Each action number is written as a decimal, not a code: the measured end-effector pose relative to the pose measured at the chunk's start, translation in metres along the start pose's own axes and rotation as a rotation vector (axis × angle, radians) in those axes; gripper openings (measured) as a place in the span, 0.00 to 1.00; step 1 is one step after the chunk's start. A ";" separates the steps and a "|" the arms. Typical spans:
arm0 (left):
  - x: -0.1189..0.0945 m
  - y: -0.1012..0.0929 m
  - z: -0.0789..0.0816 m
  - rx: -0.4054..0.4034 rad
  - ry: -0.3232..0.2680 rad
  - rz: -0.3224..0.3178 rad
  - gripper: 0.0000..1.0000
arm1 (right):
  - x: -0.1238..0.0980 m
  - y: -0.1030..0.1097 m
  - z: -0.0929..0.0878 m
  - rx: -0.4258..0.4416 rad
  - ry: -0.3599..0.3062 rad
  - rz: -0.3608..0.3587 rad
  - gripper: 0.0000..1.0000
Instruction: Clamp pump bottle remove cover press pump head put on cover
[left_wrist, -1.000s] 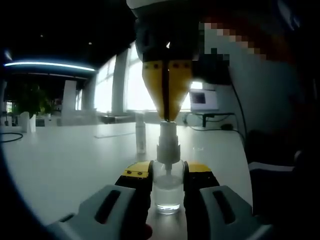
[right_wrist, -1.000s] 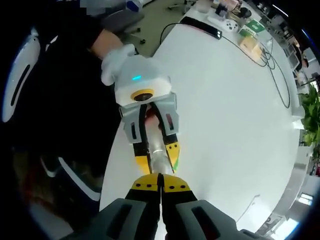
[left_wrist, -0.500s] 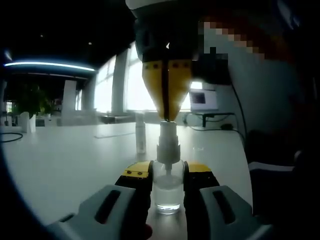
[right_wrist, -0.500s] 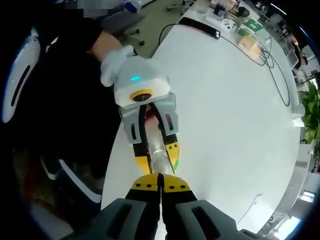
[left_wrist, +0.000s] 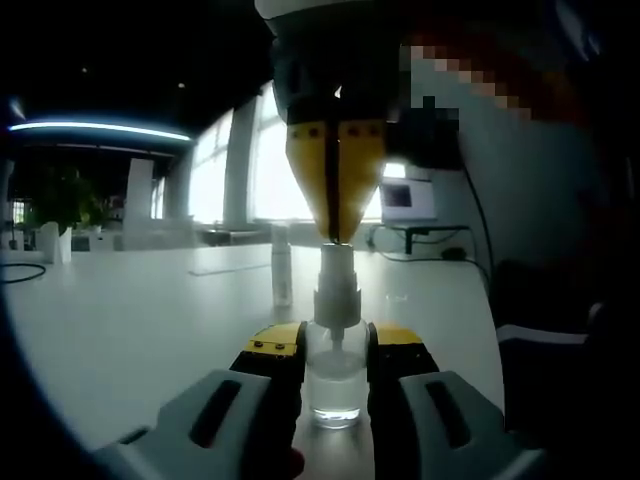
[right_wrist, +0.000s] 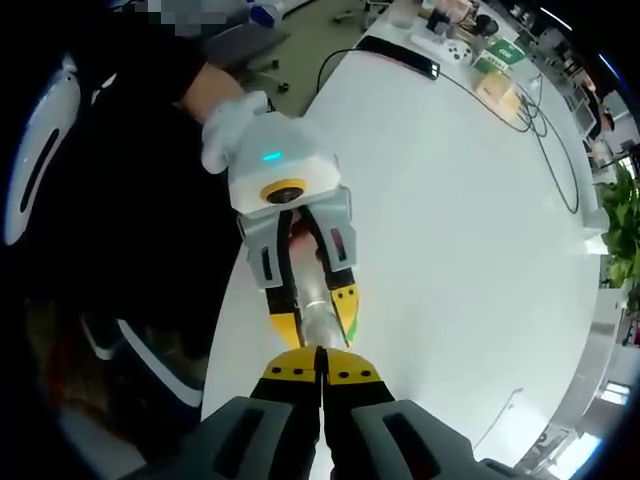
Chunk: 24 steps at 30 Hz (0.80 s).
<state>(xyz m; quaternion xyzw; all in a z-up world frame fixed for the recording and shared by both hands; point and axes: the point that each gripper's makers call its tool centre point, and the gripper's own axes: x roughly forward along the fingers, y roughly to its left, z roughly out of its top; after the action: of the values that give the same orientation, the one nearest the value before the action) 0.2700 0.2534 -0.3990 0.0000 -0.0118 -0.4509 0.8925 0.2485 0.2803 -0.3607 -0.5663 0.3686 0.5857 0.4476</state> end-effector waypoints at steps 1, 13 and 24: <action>0.000 0.000 0.000 0.000 0.000 0.000 0.15 | 0.000 0.000 0.000 0.001 -0.001 -0.001 0.00; 0.000 -0.001 0.001 -0.009 -0.007 -0.002 0.15 | 0.001 0.001 0.000 0.005 -0.004 -0.002 0.00; 0.000 0.000 0.001 -0.007 -0.009 -0.002 0.15 | 0.001 0.001 -0.001 0.016 -0.004 -0.001 0.00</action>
<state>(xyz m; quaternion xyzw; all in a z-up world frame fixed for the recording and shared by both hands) 0.2693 0.2536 -0.3982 -0.0049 -0.0142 -0.4519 0.8919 0.2477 0.2794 -0.3618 -0.5617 0.3724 0.5836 0.4531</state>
